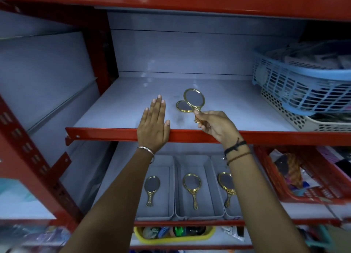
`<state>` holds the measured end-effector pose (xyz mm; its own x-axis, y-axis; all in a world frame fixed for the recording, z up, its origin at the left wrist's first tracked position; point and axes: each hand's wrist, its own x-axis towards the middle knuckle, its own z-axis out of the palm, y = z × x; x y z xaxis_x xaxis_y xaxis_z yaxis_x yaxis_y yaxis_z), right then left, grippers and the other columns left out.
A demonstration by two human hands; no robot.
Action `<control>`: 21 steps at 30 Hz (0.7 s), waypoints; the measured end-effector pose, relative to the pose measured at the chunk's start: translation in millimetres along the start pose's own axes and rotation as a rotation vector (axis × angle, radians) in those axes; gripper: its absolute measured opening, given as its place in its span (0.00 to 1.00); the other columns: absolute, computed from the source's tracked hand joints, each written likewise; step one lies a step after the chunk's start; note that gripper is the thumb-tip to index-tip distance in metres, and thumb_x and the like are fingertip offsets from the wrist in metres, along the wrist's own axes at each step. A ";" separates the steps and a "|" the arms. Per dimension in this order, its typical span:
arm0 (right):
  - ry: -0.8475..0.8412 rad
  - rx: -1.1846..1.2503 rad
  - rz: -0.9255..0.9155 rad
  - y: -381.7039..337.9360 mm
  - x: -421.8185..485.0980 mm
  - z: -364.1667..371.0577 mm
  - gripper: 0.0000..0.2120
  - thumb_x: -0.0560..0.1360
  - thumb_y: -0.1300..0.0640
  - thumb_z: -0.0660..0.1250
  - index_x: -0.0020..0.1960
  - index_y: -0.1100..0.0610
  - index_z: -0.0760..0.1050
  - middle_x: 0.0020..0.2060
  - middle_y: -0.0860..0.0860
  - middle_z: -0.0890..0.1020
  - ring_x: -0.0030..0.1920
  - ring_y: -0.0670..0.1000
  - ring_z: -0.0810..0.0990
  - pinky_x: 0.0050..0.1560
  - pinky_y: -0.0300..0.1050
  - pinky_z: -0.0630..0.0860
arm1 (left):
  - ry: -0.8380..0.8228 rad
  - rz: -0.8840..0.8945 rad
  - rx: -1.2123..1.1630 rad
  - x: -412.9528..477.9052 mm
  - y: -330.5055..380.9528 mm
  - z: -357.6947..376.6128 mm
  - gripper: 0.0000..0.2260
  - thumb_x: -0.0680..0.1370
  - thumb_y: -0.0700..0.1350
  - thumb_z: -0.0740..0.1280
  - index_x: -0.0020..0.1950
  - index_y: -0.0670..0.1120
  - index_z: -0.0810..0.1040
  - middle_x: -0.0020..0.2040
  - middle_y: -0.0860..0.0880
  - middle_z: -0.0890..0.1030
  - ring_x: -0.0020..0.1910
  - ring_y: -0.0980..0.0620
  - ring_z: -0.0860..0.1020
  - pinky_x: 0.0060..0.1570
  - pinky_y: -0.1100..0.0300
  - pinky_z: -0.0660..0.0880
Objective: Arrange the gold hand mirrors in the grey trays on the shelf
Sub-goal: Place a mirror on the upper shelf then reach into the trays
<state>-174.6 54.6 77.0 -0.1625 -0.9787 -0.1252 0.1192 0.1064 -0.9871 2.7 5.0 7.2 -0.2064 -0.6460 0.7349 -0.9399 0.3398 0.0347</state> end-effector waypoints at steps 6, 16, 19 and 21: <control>-0.088 0.007 0.058 41.6 -78.8 -19.9 0.05 0.74 0.59 0.68 0.40 0.59 0.76 0.28 0.50 0.79 0.22 0.43 0.75 0.21 0.30 0.71 | -0.009 0.083 0.071 1.7 -12.4 -2.9 0.27 0.76 0.49 0.52 0.73 0.38 0.63 0.74 0.40 0.67 0.73 0.44 0.66 0.71 0.53 0.54; -0.049 -0.232 0.402 182.0 -87.4 29.1 0.10 0.75 0.59 0.67 0.36 0.59 0.75 0.31 0.54 0.75 0.25 0.44 0.69 0.22 0.29 0.67 | 0.041 0.112 0.100 -1.7 -17.5 6.7 0.27 0.77 0.49 0.53 0.73 0.38 0.64 0.73 0.41 0.68 0.73 0.45 0.67 0.72 0.53 0.55; -0.090 -0.275 0.437 225.8 -51.5 57.9 0.16 0.75 0.63 0.67 0.29 0.58 0.72 0.22 0.51 0.74 0.20 0.44 0.68 0.19 0.30 0.64 | 0.062 0.107 0.094 -2.1 -16.4 7.4 0.27 0.77 0.49 0.53 0.73 0.39 0.64 0.74 0.42 0.67 0.73 0.46 0.66 0.72 0.52 0.58; -0.109 -0.311 0.458 250.1 -28.2 76.4 0.16 0.74 0.64 0.67 0.28 0.58 0.70 0.15 0.48 0.70 0.15 0.42 0.66 0.17 0.29 0.62 | 0.079 0.115 0.101 -1.8 -16.5 8.3 0.26 0.77 0.49 0.53 0.73 0.39 0.64 0.73 0.42 0.68 0.73 0.45 0.67 0.72 0.53 0.57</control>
<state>-65.4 95.4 -158.8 -0.0581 -0.8312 -0.5529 -0.1428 0.5550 -0.8195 16.3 -5.1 -0.3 -0.2960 -0.5493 0.7815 -0.9346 0.3355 -0.1182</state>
